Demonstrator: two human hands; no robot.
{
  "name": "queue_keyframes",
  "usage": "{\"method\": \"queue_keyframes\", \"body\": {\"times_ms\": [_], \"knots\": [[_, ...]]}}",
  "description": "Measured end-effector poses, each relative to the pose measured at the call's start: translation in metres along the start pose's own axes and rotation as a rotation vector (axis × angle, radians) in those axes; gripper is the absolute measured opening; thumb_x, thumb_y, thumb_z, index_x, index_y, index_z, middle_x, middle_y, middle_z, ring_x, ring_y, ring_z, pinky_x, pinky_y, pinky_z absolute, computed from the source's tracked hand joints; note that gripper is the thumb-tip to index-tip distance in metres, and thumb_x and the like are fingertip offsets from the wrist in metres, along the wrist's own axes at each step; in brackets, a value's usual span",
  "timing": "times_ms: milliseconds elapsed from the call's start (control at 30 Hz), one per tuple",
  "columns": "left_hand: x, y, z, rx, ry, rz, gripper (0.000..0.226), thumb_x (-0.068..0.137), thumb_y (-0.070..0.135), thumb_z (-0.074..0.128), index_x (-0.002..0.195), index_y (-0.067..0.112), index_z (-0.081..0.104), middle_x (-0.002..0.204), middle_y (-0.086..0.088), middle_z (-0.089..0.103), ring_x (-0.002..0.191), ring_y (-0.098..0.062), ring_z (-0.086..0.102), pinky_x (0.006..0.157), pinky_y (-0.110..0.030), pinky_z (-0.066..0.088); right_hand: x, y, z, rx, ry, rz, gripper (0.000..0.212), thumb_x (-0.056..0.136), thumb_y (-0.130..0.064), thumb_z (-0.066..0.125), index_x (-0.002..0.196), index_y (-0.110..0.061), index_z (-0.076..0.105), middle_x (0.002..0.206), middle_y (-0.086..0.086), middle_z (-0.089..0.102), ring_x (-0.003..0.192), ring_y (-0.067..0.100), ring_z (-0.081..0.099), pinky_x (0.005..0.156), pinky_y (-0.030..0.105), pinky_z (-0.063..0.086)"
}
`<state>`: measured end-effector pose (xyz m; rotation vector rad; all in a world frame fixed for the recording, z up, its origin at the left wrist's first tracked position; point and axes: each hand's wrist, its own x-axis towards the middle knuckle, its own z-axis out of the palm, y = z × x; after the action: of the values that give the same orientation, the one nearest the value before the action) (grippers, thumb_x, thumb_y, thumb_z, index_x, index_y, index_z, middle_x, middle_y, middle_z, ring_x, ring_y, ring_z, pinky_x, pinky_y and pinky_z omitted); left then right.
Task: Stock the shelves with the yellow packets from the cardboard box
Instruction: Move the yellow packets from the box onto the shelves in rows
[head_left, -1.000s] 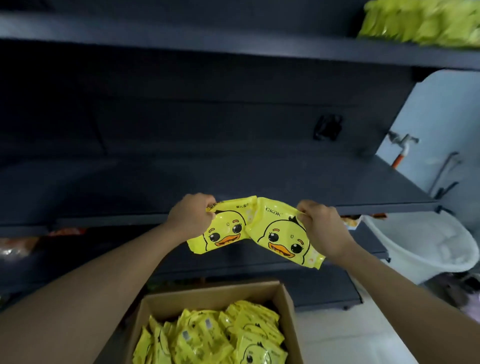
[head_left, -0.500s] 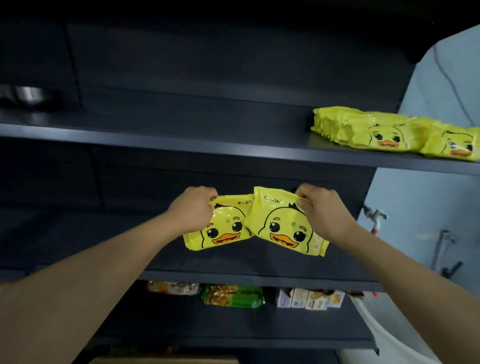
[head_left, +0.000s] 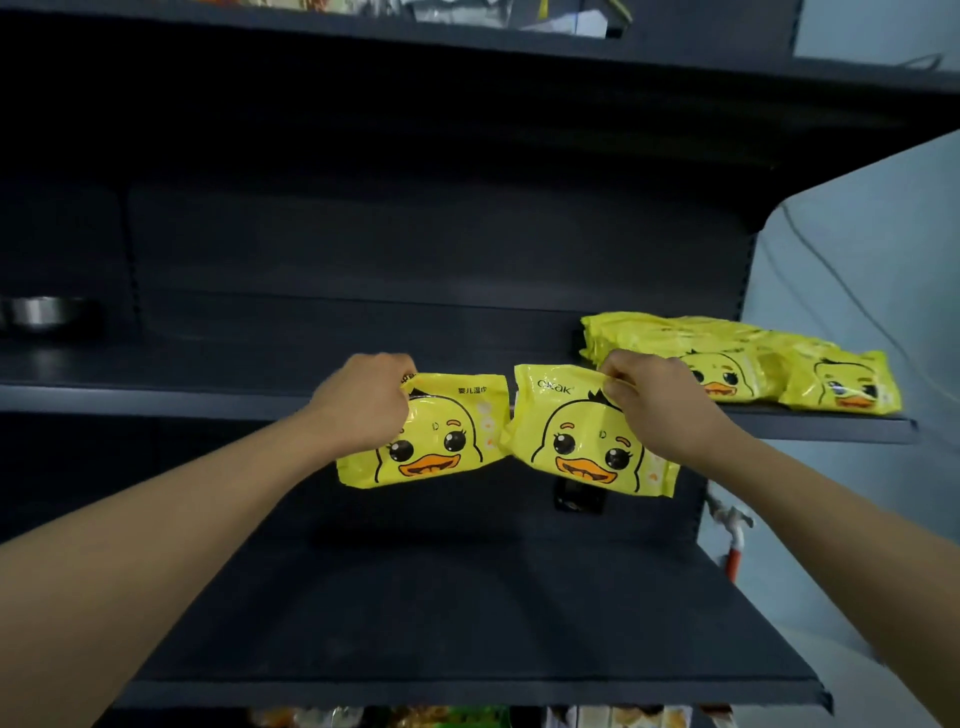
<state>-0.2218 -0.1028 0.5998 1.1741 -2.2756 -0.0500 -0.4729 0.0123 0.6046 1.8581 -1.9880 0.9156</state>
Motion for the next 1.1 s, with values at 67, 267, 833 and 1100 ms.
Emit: {"method": "queue_keyframes", "body": {"times_ms": [67, 267, 833, 1100], "knots": [[0.015, -0.002, -0.01, 0.004, 0.02, 0.017, 0.03, 0.092, 0.004, 0.043, 0.118, 0.013, 0.057, 0.097, -0.004, 0.057, 0.078, -0.02, 0.052, 0.065, -0.033, 0.045, 0.009, -0.001, -0.008, -0.021, 0.037, 0.007, 0.013, 0.096, -0.01, 0.044, 0.088, -0.012, 0.054, 0.066, 0.0, 0.051, 0.061, 0.019, 0.048, 0.052, 0.029, 0.036], [0.059, -0.005, -0.028, 0.002, 0.062, 0.021, 0.035, 0.091, 0.003, 0.044, 0.121, 0.013, 0.056, 0.102, -0.007, 0.06, 0.078, -0.021, 0.055, 0.065, -0.033, 0.046, 0.042, 0.003, -0.02, -0.091, 0.096, 0.018, 0.014, 0.095, -0.008, 0.044, 0.085, -0.011, 0.054, 0.065, -0.002, 0.049, 0.057, 0.015, 0.045, 0.048, 0.023, 0.032], [0.212, -0.035, 0.012, 0.008, 0.107, -0.122, 0.023, 0.088, -0.001, 0.044, 0.094, 0.014, 0.06, 0.078, -0.003, 0.058, 0.07, -0.02, 0.058, 0.06, -0.035, 0.048, 0.272, 0.097, 0.067, -0.13, -0.05, 0.005, 0.017, 0.093, -0.007, 0.043, 0.084, -0.013, 0.056, 0.088, 0.009, 0.061, 0.079, 0.027, 0.058, 0.067, 0.037, 0.049], [0.268, -0.042, 0.044, -0.018, 0.105, -0.141, 0.024, 0.088, -0.002, 0.043, 0.091, 0.014, 0.06, 0.081, -0.006, 0.06, 0.068, -0.021, 0.059, 0.061, -0.035, 0.05, 0.35, 0.129, 0.111, -0.212, -0.216, -0.064, 0.019, 0.093, -0.007, 0.043, 0.097, -0.008, 0.062, 0.097, 0.008, 0.06, 0.086, 0.022, 0.051, 0.07, 0.025, 0.035]]}}
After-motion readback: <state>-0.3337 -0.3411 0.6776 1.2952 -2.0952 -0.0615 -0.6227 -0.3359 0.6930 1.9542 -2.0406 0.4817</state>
